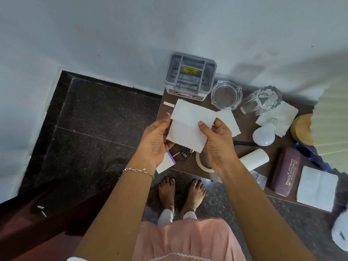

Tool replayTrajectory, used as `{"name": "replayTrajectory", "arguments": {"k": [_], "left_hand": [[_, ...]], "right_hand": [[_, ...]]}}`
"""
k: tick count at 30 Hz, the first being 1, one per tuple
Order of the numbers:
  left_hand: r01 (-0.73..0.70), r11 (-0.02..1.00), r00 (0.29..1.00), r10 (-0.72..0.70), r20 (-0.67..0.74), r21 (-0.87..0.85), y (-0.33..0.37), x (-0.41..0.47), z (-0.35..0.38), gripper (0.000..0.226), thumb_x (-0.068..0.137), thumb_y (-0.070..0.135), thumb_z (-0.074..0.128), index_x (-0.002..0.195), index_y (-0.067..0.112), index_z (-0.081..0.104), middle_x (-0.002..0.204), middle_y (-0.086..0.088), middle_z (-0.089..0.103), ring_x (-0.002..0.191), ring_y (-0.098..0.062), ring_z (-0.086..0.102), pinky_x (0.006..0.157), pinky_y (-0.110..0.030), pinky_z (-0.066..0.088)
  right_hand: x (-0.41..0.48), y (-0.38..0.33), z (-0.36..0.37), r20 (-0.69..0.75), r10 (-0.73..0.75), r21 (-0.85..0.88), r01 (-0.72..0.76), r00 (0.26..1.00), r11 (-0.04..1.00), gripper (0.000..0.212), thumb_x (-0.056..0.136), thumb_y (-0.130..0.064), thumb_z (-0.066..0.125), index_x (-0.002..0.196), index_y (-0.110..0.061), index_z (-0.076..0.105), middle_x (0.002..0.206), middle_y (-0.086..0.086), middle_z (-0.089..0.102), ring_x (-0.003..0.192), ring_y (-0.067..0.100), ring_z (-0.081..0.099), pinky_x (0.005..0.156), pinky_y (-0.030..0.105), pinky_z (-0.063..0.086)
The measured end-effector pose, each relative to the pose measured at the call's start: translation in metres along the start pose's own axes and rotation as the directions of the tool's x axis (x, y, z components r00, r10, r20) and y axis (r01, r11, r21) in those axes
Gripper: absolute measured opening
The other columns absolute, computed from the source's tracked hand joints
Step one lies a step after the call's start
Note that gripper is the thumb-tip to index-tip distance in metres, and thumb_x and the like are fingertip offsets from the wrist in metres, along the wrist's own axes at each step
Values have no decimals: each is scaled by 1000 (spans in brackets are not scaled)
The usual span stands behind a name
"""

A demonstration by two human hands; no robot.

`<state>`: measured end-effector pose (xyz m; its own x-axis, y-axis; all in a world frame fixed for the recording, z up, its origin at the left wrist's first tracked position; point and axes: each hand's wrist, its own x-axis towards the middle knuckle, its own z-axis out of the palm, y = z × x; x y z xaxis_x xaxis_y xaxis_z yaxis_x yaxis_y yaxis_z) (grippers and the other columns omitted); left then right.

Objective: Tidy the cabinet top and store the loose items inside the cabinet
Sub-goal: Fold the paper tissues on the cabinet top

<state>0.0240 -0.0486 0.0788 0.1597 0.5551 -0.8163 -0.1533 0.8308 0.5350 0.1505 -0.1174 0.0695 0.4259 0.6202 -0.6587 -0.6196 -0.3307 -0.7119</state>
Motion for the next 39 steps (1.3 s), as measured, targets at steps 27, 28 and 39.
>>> {"name": "replayTrajectory", "arguments": {"k": [27,28,39], "left_hand": [[-111,937,992,88,86,330,5,11,-5,32,80,18,75,110,9,67,103,-5,74,93,-17,70,70,-28,58],[-124,933,992,104,78,339,5,12,-5,26,80,19,75,105,11,68,101,-3,74,91,-16,70,69,-28,58],[-242,916,969,248,23,320,3,9,1,8,82,20,73,80,13,68,75,6,73,63,-2,69,55,-15,52]], "right_hand": [[0,0,-1,96,-27,-45,31,995,999,23,90,-10,64,113,-11,66,108,3,74,98,20,71,82,36,58],[1,0,-1,98,-24,-49,29,995,998,21,91,-13,63,112,-12,66,106,1,74,97,19,71,81,35,59],[2,-1,-2,112,-82,-112,95,990,989,28,85,5,66,103,-16,66,103,0,73,97,19,71,82,36,59]]}}
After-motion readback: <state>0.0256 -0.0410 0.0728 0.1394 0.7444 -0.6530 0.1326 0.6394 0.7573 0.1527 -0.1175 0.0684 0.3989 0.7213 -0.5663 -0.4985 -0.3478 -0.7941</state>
